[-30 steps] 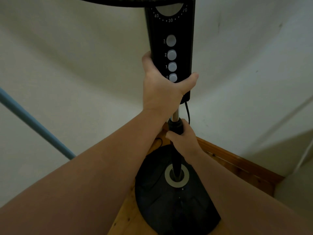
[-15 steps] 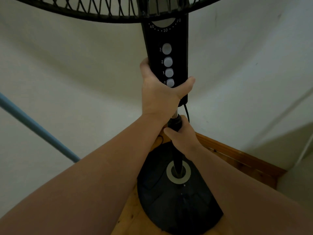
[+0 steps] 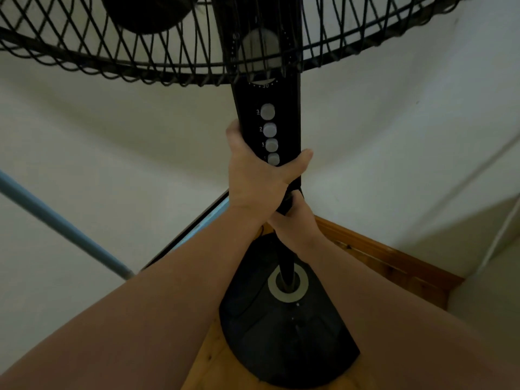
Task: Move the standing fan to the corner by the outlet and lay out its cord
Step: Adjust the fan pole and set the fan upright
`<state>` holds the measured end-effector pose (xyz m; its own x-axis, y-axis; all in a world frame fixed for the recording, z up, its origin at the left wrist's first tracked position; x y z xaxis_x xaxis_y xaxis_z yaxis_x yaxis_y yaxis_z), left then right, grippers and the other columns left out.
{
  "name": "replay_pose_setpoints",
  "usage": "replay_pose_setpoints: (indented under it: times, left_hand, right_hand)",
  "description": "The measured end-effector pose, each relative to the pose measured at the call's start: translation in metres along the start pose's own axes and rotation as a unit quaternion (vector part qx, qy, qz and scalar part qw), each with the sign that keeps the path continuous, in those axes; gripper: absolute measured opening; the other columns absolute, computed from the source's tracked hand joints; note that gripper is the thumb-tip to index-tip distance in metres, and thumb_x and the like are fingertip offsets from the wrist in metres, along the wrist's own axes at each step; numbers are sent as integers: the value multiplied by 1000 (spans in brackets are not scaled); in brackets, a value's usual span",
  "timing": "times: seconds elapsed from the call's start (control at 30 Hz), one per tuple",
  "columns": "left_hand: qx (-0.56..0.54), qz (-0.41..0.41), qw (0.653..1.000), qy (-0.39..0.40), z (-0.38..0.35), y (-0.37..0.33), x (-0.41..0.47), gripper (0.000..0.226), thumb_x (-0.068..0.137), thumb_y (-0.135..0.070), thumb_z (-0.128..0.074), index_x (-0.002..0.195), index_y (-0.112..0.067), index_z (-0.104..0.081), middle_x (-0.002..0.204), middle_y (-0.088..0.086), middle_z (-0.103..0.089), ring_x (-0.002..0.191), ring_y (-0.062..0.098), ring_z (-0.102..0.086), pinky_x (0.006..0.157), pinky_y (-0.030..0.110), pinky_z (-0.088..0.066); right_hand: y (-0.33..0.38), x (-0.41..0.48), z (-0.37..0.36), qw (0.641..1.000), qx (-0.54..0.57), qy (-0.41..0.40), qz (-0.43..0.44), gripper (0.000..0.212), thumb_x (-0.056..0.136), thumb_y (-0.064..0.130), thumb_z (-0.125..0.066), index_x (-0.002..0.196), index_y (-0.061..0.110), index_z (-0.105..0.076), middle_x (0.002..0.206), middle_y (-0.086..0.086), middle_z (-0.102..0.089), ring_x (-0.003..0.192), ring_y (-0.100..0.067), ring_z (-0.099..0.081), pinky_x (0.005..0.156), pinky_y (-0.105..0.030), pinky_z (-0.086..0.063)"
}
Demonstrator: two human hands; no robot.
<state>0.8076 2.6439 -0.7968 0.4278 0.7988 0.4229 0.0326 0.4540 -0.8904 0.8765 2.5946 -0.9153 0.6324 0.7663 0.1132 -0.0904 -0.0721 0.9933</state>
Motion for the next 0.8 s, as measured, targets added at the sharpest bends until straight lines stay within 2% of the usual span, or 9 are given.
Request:
replay_pose_setpoints:
  times: [0.13,0.33,0.43,0.5,0.6,0.67,0.73,0.77,0.8]
  left_hand:
    - [8,-5,1000,1,1,5,-2,94,63,-24,-93,137,-17,-36,112,-16,-60,100,-7,-62,75,8,-52]
    - [11,7,1000,-1,1,8,-5,99,60,-32,-94,139,-20,-34,118,-12,-61,106,-1,-62,84,22,-58]
    - [29,13,999,12,3,6,-7,100,59,-35,-94,138,-22,-34,114,-19,-60,101,-8,-61,79,14,-56]
    - [30,19,999,39,8,1,-8,102,61,-32,-94,142,-21,-32,114,-20,-59,100,-12,-60,74,8,-53]
    - [26,-6,998,65,22,-23,-3,104,63,-31,-94,145,-19,-31,115,-19,-60,100,-12,-61,72,7,-52]
    - [35,0,998,59,30,-43,9,88,61,-41,-93,133,-18,-48,101,-15,-67,88,-3,-68,64,17,-59]
    - [39,24,996,80,28,-57,22,48,67,-42,-89,101,-16,-67,74,-10,-72,64,9,-71,51,30,-61]
    - [35,54,994,88,25,-60,27,31,74,-38,-86,83,-16,-65,59,-12,-67,53,8,-67,46,27,-58]
    - [36,82,991,96,21,-57,33,29,82,-34,-81,74,-17,-58,49,-12,-60,45,7,-61,43,24,-55]
  right_hand:
    - [5,-3,-1,999,21,12,22,34,87,6,-65,81,37,-52,60,29,-62,53,13,-56,45,-4,-38]
    - [5,-2,-1,999,19,20,18,33,87,3,-64,82,32,-49,56,29,-60,52,12,-56,44,-4,-38]
    - [4,-1,-1,999,12,24,26,36,87,1,-64,86,34,-49,59,33,-61,55,15,-58,45,-2,-39]
    - [4,-1,-2,999,-5,26,24,31,88,5,-64,91,33,-53,63,31,-62,58,13,-59,47,-4,-41]
    - [-1,0,0,1000,-20,20,-2,24,86,10,-64,93,29,-53,65,18,-60,52,7,-55,43,-9,-40]
    - [-5,0,3,999,-24,11,-22,28,85,12,-65,95,34,-51,71,6,-57,50,6,-53,41,-8,-39]
    - [-7,0,2,999,-30,15,-33,30,85,14,-66,96,37,-50,71,4,-54,49,5,-52,41,-8,-38]
    - [-8,0,2,999,-31,16,-38,29,84,15,-66,95,36,-49,70,5,-53,48,5,-52,40,-8,-38]
    - [-8,0,2,999,-31,16,-40,29,84,15,-66,95,36,-50,67,7,-53,48,5,-52,40,-8,-38]
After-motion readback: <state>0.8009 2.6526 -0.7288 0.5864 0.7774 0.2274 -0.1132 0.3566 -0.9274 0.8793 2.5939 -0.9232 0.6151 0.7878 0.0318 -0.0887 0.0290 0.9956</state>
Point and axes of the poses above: each hand's wrist, its own x-axis towards the middle knuckle, its own z-axis out of the back of the hand, y = z × x, the point moved 5 cm from there along x, towards the middle knuckle
